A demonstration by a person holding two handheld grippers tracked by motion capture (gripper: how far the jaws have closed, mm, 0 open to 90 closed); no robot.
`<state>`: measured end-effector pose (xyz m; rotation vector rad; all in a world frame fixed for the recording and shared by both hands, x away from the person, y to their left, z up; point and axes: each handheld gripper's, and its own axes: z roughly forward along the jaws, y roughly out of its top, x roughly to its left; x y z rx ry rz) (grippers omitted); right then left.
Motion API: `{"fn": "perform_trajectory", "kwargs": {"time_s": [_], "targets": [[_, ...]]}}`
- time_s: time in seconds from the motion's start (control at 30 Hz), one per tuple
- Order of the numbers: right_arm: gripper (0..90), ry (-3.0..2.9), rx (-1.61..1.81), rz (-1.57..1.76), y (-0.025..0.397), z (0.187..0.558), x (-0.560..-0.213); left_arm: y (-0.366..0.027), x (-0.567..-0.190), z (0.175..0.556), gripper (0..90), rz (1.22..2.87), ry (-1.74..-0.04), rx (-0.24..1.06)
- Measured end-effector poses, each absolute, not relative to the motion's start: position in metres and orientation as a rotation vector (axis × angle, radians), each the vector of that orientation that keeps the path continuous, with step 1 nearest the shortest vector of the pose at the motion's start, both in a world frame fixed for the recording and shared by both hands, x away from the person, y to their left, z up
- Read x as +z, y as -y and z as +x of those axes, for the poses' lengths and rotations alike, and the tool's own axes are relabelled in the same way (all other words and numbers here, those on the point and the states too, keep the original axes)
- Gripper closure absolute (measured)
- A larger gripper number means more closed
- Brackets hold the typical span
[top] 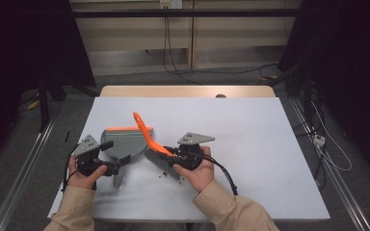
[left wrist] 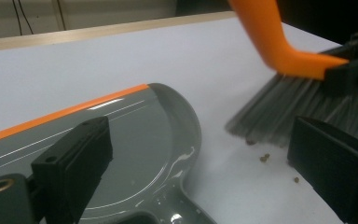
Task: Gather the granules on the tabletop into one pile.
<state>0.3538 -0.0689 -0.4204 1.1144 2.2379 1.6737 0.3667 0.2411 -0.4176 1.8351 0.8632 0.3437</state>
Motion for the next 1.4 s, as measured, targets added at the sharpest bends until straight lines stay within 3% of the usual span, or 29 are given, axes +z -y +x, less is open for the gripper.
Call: {"fn": "perform_trajectory", "kwargs": {"time_s": [0.27, 1.4], "targets": [[70.8, -2.265, 1.618, 1.217, 0.059, 0.346, -0.443, -0.241, -0.417, 0.366, 6.5, 1.834, -0.863, 0.345], [70.5, -2.163, 1.475, 1.366, 0.136, 0.353, -0.444, -0.237, -0.418, 0.366, 6.5, 1.847, -0.857, 0.347]]}}
